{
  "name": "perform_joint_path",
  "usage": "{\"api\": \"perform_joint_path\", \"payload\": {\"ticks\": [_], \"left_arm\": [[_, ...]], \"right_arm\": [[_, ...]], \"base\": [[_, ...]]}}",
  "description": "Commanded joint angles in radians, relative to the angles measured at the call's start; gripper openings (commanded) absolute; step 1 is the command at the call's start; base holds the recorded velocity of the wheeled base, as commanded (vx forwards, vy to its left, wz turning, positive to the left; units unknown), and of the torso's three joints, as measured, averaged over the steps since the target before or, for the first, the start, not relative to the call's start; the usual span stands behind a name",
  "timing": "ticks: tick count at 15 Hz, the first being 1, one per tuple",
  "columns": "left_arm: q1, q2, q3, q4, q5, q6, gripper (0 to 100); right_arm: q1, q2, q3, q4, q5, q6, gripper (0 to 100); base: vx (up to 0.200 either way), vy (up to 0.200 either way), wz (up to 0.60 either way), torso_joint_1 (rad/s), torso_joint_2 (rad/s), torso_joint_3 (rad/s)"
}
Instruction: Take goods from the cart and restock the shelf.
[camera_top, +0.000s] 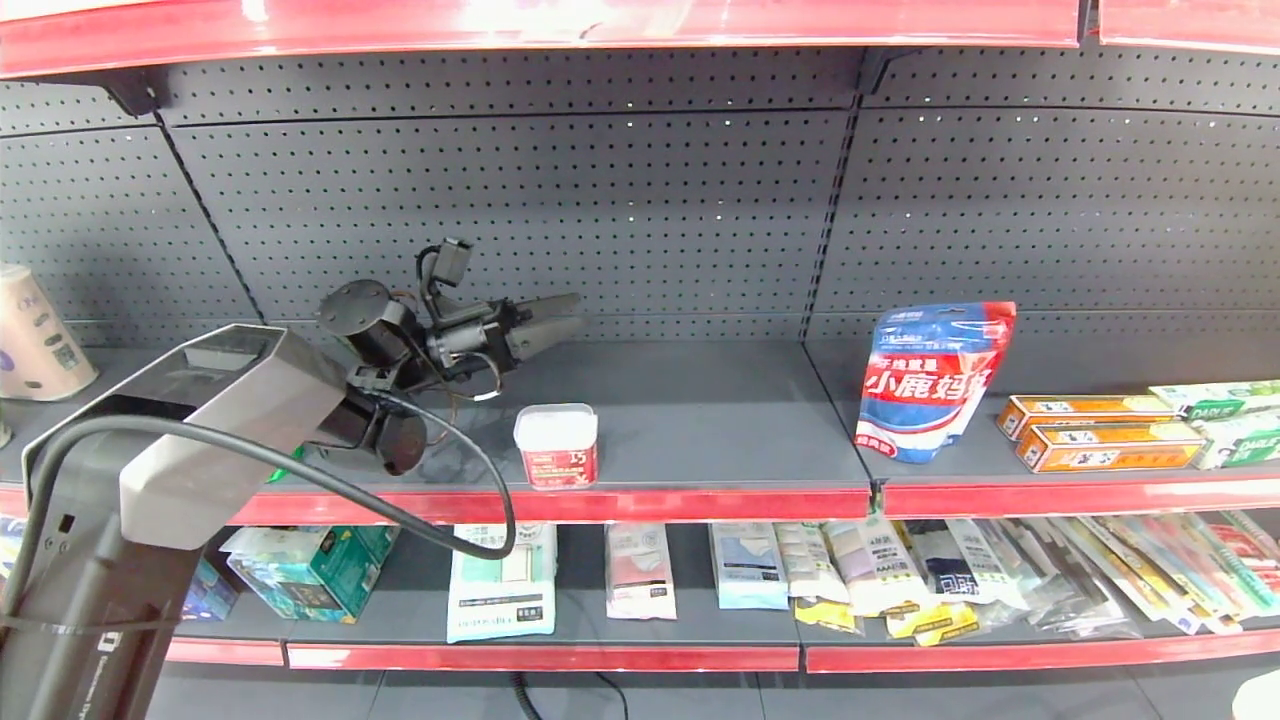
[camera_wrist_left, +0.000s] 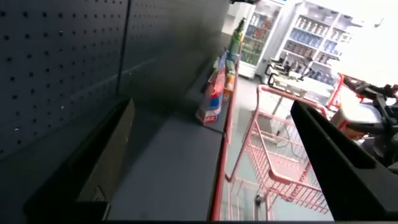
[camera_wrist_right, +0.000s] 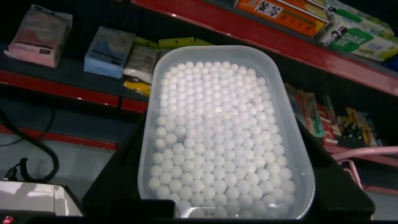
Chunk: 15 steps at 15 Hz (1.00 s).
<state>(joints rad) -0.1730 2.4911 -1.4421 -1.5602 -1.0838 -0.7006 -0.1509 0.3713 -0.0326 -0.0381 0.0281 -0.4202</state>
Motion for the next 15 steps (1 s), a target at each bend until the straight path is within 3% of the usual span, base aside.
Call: {"api": "perform_joint_path", "payload": {"ticks": [1,3,6,8,10,11,12,13,14,15], "left_arm": [[-0.016,-0.008,-0.027,0.039,0.07,-0.003,100],[-0.033,-0.017,-0.066,0.123,0.168,-0.002,100],[-0.034,-0.017,-0.084,0.152,0.22,0.01,100],[-0.048,-0.015,-0.123,0.216,0.338,0.012,100],[-0.053,-0.017,-0.155,0.267,0.41,0.012,100],[-0.056,-0.017,-0.155,0.275,0.432,0.035,100],[-0.056,-0.017,-0.161,0.301,0.478,0.078,100],[-0.057,-0.017,-0.17,0.347,0.547,0.096,100],[-0.06,-0.015,-0.199,0.393,0.63,0.099,100],[-0.059,-0.017,-0.21,0.427,0.673,0.102,100]], "right_arm": [[-0.001,0.006,0.0,0.0,0.001,0.0,0],[0.001,0.008,0.0,0.0,0.001,0.0,0],[0.001,0.006,0.0,0.0,0.001,0.001,0],[0.001,0.006,0.0,0.0,0.001,0.001,0],[0.001,0.006,0.0,0.0,0.001,0.001,0],[0.001,0.005,0.0,0.0,0.001,0.001,0],[0.001,0.001,0.0,0.0,0.001,0.001,0],[0.001,0.0,0.002,0.0,0.001,0.001,0],[0.001,-0.002,0.0,0.0,0.001,0.001,0],[0.001,-0.005,0.0,0.0,0.001,0.001,0]], "base": [[0.0,0.0,0.0,0.0,0.0,0.0],[0.0,0.0,0.0,0.0,0.0,0.0],[0.0,0.0,0.0,0.0,0.0,0.0],[0.0,0.0,0.0,0.0,0.0,0.0],[0.0,0.0,0.0,0.0,0.0,0.0],[0.0,0.0,0.0,0.0,0.0,0.0],[0.0,0.0,0.0,0.0,0.0,0.0],[0.0,0.0,0.0,0.0,0.0,0.0],[0.0,0.0,0.0,0.0,0.0,0.0],[0.0,0.0,0.0,0.0,0.0,0.0]]}}
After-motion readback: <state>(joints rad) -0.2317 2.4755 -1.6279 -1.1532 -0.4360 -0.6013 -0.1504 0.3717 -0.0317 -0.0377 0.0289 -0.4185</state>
